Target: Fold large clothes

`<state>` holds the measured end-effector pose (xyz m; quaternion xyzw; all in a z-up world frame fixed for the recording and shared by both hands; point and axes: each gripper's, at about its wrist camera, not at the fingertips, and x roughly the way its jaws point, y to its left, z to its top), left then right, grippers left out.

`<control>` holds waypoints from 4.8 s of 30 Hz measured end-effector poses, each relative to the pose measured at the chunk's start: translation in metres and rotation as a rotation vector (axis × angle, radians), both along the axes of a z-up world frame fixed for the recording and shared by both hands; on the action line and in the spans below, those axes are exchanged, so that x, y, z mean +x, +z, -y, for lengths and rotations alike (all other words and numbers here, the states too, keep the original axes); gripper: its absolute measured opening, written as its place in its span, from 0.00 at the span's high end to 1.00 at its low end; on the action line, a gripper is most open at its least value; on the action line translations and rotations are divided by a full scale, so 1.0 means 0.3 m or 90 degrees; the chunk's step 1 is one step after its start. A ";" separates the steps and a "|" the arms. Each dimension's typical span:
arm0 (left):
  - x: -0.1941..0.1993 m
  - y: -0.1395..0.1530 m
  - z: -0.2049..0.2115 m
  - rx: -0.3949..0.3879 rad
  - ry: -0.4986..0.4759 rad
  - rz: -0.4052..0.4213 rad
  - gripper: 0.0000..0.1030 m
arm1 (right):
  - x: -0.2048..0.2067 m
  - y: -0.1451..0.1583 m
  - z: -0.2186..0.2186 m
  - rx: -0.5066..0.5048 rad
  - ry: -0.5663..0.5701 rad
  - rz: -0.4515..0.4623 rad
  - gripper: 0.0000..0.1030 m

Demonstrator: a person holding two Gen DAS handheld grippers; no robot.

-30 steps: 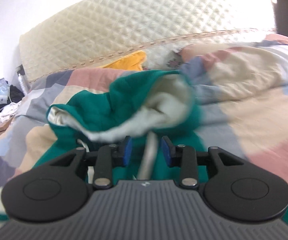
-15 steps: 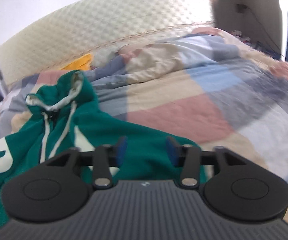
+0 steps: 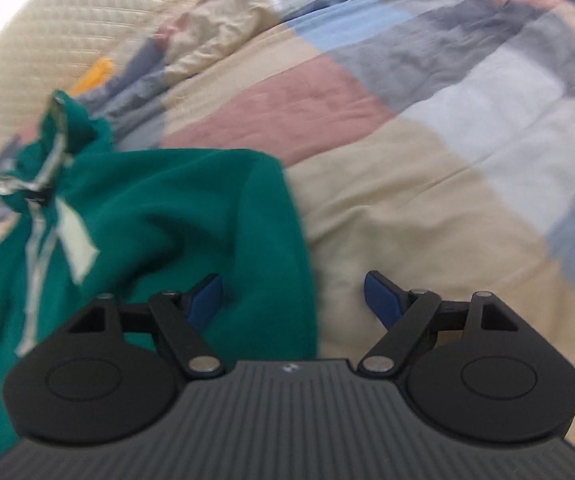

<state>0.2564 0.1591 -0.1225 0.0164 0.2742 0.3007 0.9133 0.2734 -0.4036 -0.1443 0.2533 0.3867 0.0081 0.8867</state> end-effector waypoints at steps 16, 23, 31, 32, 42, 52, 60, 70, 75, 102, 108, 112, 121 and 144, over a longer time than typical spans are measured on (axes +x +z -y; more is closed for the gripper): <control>0.025 -0.027 -0.158 -0.060 0.048 -0.018 0.45 | 0.005 0.090 -0.166 -0.107 0.092 0.030 0.73; 0.093 -0.002 -0.242 -0.017 0.000 -0.083 0.94 | -0.007 0.199 -0.116 -0.254 0.042 0.086 0.83; 0.194 0.316 -0.511 0.053 0.053 -0.027 0.95 | 0.163 0.425 0.090 -0.378 -0.043 0.137 0.86; 0.219 0.343 -0.545 0.072 0.064 -0.024 0.95 | 0.198 0.452 0.122 -0.392 -0.059 0.139 0.86; 0.433 0.212 -0.903 0.023 0.231 -0.053 0.95 | 0.511 0.304 0.378 -0.358 -0.193 0.084 0.85; 0.483 -0.073 -1.077 0.012 0.268 -0.143 0.95 | 0.564 -0.032 0.501 -0.284 -0.234 0.044 0.80; 0.457 0.002 -0.971 0.067 0.231 -0.144 0.85 | 0.487 0.026 0.505 -0.238 -0.289 0.057 0.52; 0.179 0.296 -0.664 -0.060 0.091 -0.030 0.48 | 0.192 0.320 0.339 -0.145 -0.222 0.139 0.40; 0.016 0.359 -0.414 -0.137 0.017 -0.004 0.48 | 0.020 0.449 0.195 -0.076 -0.163 0.176 0.40; -0.264 0.063 -0.112 -0.396 -0.072 -0.063 0.32 | -0.264 0.117 -0.134 0.098 0.014 -0.081 0.15; -0.232 0.005 -0.147 -0.439 -0.083 -0.071 0.32 | -0.229 0.039 -0.100 0.130 -0.016 -0.128 0.15; -0.207 -0.028 -0.109 -0.461 -0.112 -0.098 0.33 | -0.210 0.010 -0.110 0.169 0.015 -0.139 0.13; -0.169 -0.059 0.040 -0.391 -0.151 -0.150 0.37 | -0.217 0.021 -0.175 0.186 0.051 -0.114 0.22; -0.397 0.166 0.049 -0.415 -0.165 -0.065 0.93 | -0.416 0.204 -0.131 0.080 -0.026 0.020 0.93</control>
